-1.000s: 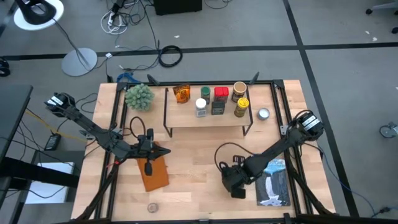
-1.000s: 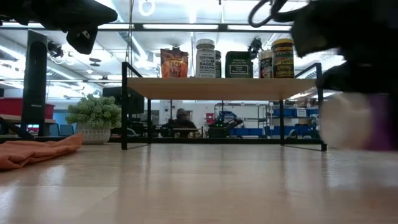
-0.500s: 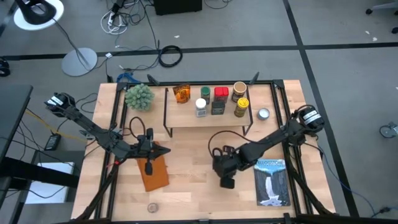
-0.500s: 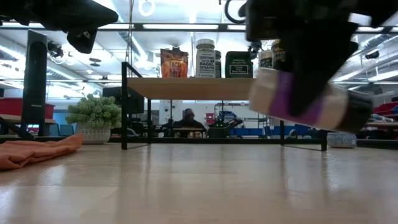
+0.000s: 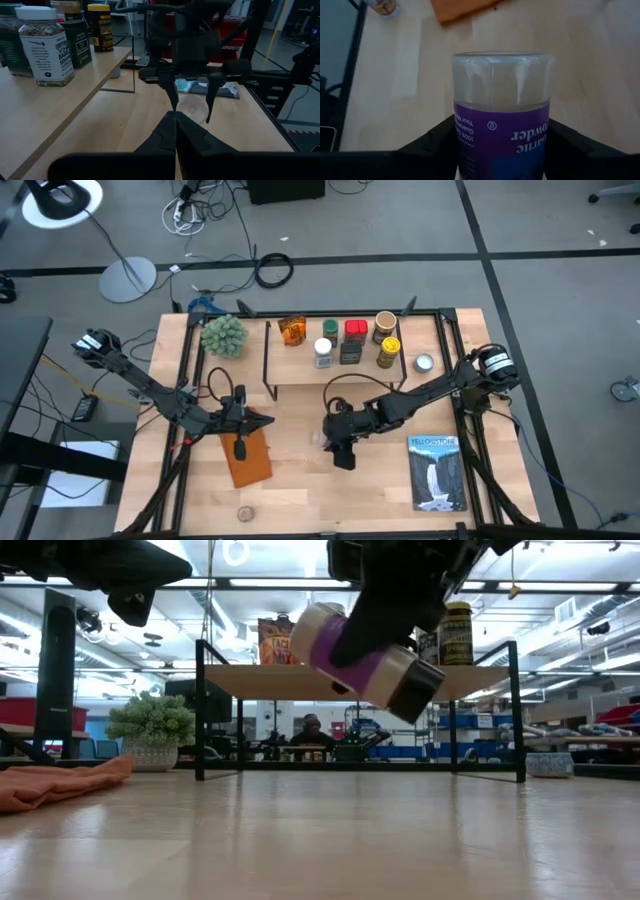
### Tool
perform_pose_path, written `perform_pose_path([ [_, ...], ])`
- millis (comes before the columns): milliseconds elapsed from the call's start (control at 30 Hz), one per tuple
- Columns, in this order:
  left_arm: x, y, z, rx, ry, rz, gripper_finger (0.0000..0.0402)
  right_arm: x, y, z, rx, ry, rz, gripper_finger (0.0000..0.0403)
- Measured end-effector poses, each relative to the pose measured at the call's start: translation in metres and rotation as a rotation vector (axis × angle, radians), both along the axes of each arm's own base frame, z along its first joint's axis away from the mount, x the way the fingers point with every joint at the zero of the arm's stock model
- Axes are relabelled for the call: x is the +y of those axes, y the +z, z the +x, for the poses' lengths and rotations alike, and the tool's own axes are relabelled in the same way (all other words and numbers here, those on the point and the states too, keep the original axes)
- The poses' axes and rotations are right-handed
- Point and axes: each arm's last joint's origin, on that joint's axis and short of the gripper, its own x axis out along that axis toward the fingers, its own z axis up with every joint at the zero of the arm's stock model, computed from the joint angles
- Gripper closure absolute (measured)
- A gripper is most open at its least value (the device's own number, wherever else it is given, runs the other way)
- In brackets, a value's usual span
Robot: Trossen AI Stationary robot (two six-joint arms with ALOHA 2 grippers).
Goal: Shelf spices
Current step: Put the black seasoning bottle on the shelf
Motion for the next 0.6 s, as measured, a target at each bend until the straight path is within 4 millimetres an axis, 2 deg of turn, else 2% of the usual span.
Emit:
perform_pose_path([
  [600,0.0005,0.0000,0.0000,-0.001,0.016,0.002,0.0396,0.0002,0.0024,0.0031,-0.036,0.032,0.009,0.0154],
])
